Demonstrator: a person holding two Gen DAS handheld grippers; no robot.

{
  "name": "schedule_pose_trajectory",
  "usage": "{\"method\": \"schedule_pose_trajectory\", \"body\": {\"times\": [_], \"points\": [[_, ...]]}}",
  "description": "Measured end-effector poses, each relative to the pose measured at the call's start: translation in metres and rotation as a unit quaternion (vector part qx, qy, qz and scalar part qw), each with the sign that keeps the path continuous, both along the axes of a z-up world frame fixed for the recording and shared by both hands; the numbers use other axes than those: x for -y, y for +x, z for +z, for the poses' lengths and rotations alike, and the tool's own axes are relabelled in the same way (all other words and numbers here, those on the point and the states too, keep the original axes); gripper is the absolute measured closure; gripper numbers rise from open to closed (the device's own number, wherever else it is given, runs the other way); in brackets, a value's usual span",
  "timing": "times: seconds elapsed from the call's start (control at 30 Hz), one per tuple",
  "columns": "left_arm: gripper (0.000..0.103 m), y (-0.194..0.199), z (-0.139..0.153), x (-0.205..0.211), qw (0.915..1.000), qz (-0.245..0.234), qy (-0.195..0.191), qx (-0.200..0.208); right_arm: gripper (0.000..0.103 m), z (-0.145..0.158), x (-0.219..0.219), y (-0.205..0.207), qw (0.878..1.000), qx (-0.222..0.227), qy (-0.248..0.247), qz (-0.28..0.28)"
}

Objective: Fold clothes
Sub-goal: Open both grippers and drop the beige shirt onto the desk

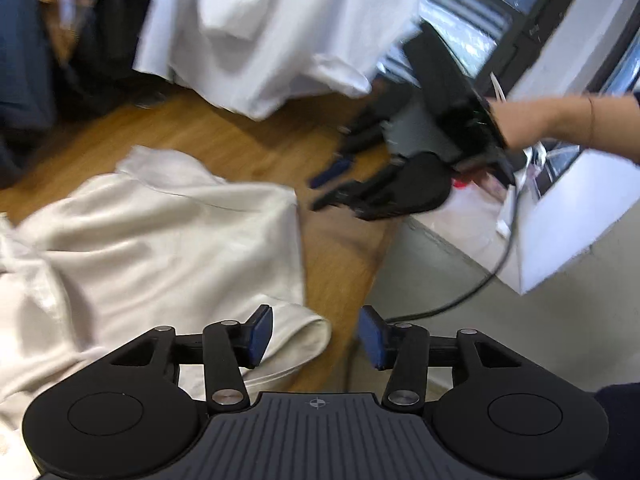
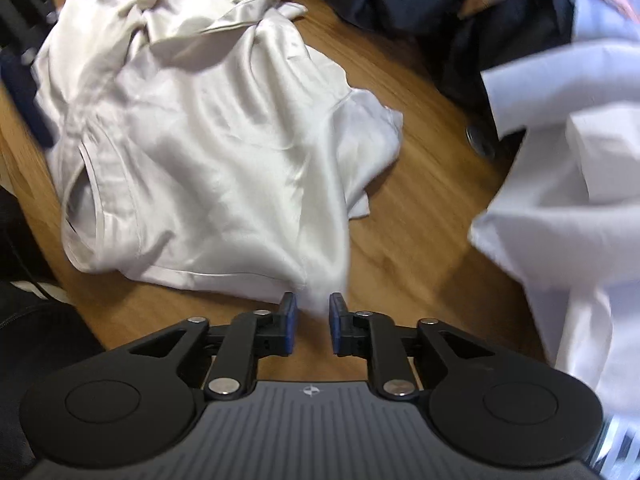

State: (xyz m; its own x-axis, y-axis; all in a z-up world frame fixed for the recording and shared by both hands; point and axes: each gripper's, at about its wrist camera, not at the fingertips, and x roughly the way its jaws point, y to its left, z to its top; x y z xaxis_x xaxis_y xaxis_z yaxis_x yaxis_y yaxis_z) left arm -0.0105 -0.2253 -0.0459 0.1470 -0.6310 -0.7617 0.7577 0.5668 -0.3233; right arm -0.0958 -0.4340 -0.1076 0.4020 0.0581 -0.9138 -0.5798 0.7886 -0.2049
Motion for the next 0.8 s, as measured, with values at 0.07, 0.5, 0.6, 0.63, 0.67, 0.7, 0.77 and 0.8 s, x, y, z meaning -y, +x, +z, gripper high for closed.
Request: {"method": "schedule_pose_trajectory", "body": {"times": [0.07, 0.5, 0.6, 0.63, 0.67, 0.7, 0.77, 0.8], "points": [[0.052, 0.006, 0.006, -0.023, 0.9997, 0.024, -0.001, 0.002, 0.079, 0.010, -0.001, 0.000, 0.999, 0.001, 0.020, -0.031], [0.052, 0.049, 0.025, -0.216, 0.9870, 0.156, 0.014, 0.036, 0.067, 0.057, -0.108, -0.015, 0.975, 0.050, 0.114, -0.184], [0.051, 0.062, 0.022, -0.256, 0.9847, 0.167, 0.028, 0.043, 0.066, 0.055, -0.152, -0.021, 0.970, 0.051, 0.129, -0.200], [0.051, 0.067, 0.019, -0.268, 0.9837, 0.171, 0.033, 0.044, 0.066, 0.053, -0.166, -0.022, 0.968, 0.049, 0.135, -0.203], [0.051, 0.072, 0.016, -0.279, 0.9827, 0.176, 0.039, 0.044, 0.066, 0.051, -0.181, -0.023, 0.967, 0.048, 0.142, -0.206], [0.051, 0.076, 0.012, -0.290, 0.9817, 0.180, 0.044, 0.044, 0.066, 0.049, -0.196, -0.025, 0.965, 0.047, 0.149, -0.209], [0.051, 0.082, 0.006, -0.309, 0.9802, 0.184, 0.057, 0.044, 0.063, 0.044, -0.228, -0.027, 0.963, 0.047, 0.157, -0.213], [0.051, 0.084, 0.003, -0.319, 0.9794, 0.186, 0.064, 0.044, 0.062, 0.042, -0.242, -0.027, 0.962, 0.046, 0.162, -0.214]]}}
